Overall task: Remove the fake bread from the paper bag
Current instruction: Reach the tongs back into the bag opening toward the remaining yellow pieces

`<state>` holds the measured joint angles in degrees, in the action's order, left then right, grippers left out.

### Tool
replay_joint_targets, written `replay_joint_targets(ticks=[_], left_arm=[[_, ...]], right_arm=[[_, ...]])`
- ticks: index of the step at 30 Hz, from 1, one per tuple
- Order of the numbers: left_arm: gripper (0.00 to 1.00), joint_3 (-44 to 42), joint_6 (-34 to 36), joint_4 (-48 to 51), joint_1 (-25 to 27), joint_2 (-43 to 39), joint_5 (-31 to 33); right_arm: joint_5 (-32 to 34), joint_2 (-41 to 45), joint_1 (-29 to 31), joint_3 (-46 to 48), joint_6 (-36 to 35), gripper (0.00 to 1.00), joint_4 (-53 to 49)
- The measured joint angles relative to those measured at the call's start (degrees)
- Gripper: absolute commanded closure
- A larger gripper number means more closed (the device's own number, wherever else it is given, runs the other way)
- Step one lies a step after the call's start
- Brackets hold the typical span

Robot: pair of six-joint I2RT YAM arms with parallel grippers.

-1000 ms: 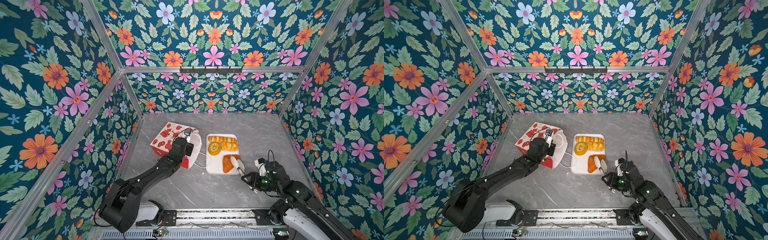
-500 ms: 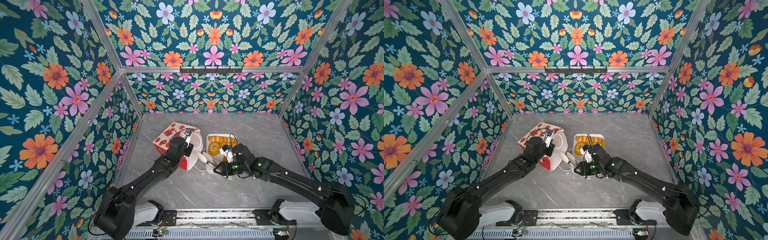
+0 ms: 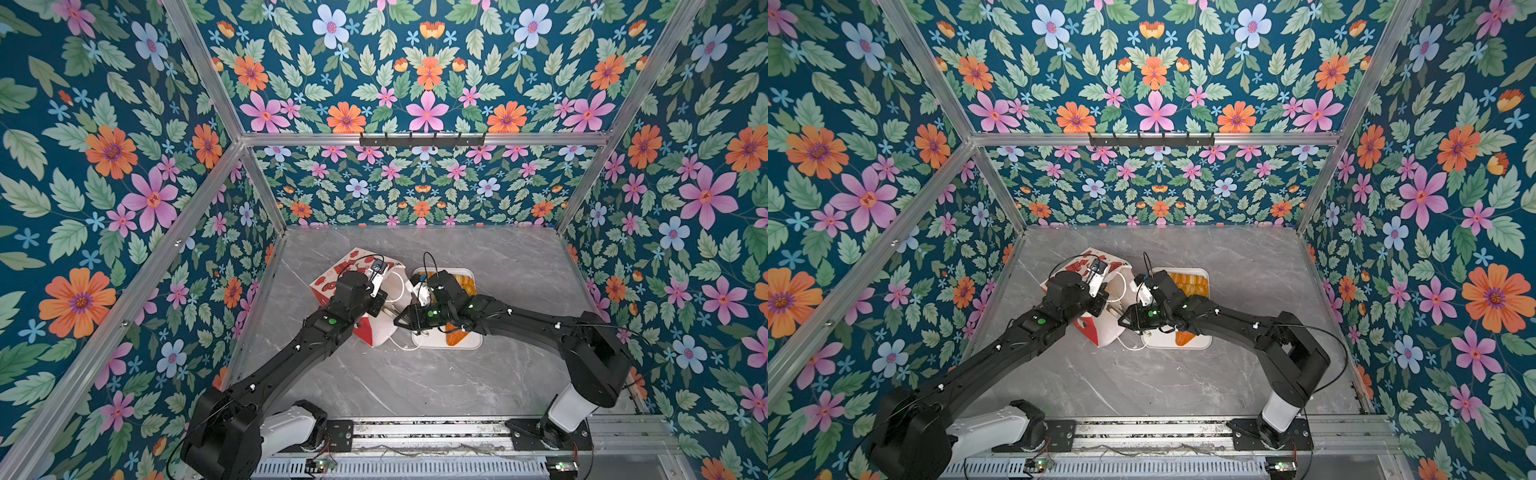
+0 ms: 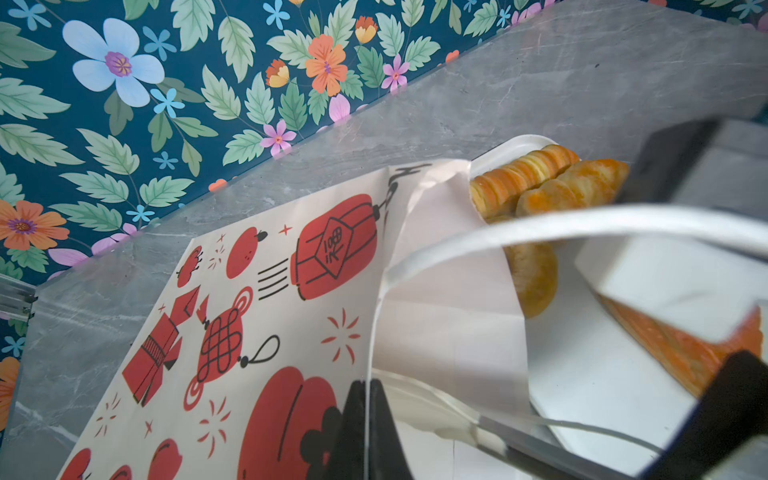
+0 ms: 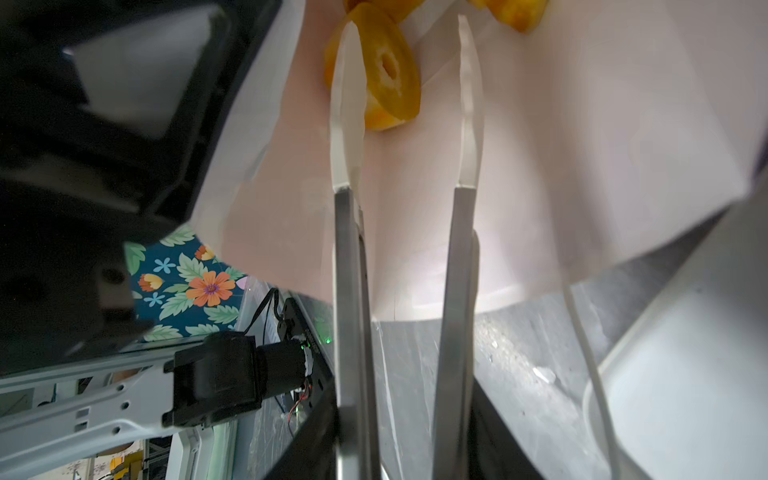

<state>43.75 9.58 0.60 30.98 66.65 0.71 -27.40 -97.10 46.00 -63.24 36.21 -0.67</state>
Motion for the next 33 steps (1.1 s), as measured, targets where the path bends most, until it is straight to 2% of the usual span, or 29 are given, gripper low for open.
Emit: replay_joint_targets(ticks=[14, 29, 33], left_arm=[[1.00, -0.4, -0.6, 0.5, 0.0, -0.3, -2.1], [1.00, -1.4, -2.0, 0.4, -0.1, -1.0, -2.4], [1.00, -1.7, -2.2, 0.3, -0.1, -1.3, -2.1]], right_arm=[[8.0, -6.6, 0.0, -8.1, -7.0, 0.54, -5.6], [8.3, -15.6, 0.0, -15.7, -8.4, 0.54, -5.9], [7.9, -17.1, 0.0, -16.5, -9.1, 0.60, -5.7]])
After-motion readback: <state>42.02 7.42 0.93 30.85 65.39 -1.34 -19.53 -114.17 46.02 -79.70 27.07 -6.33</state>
